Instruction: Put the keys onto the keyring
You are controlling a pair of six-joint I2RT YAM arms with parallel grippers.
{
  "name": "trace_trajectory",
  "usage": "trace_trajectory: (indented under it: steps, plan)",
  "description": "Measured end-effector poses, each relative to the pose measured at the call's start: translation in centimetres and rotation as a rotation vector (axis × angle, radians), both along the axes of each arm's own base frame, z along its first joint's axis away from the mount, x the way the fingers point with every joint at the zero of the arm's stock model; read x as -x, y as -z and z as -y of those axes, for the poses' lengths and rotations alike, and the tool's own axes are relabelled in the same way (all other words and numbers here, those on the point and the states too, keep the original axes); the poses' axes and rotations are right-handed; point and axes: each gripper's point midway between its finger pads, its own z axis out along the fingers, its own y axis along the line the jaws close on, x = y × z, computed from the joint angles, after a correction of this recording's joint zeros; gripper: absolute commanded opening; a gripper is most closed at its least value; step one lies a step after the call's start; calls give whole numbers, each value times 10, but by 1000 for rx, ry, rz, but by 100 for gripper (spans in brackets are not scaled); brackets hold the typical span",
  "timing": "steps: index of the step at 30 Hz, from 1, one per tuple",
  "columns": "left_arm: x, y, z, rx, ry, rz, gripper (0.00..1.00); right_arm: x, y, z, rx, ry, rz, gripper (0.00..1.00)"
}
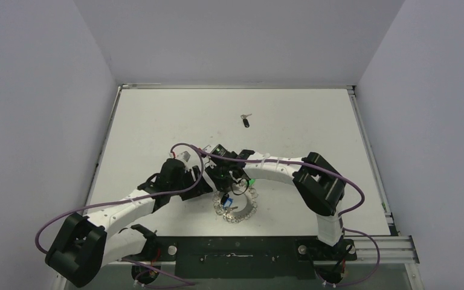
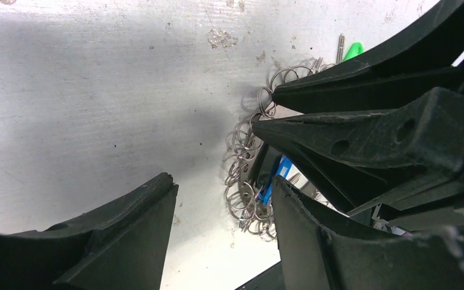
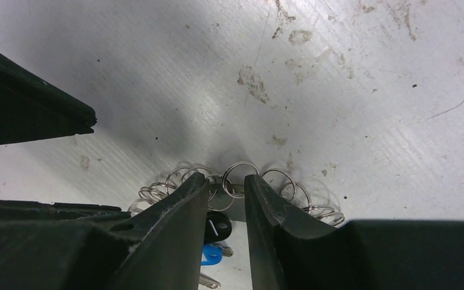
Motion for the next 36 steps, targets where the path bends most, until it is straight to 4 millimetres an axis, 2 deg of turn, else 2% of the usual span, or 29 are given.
trace_trajectory:
  steps: [13,22,26,32,36]
  plan:
    - [-8,-1,0,17,-30,5,55,0,1,1,15,6,16,30]
    - [-14,-6,0,37,-49,22,55,-8,1,-2,57,22,55,29]
    - [-15,-6,-2,35,-61,23,54,-7,10,2,104,26,67,25]
    - [-16,-8,-4,36,-69,30,54,-12,6,7,159,48,114,1]
    - [-16,-12,-5,40,-76,48,54,-15,0,7,183,53,151,0]
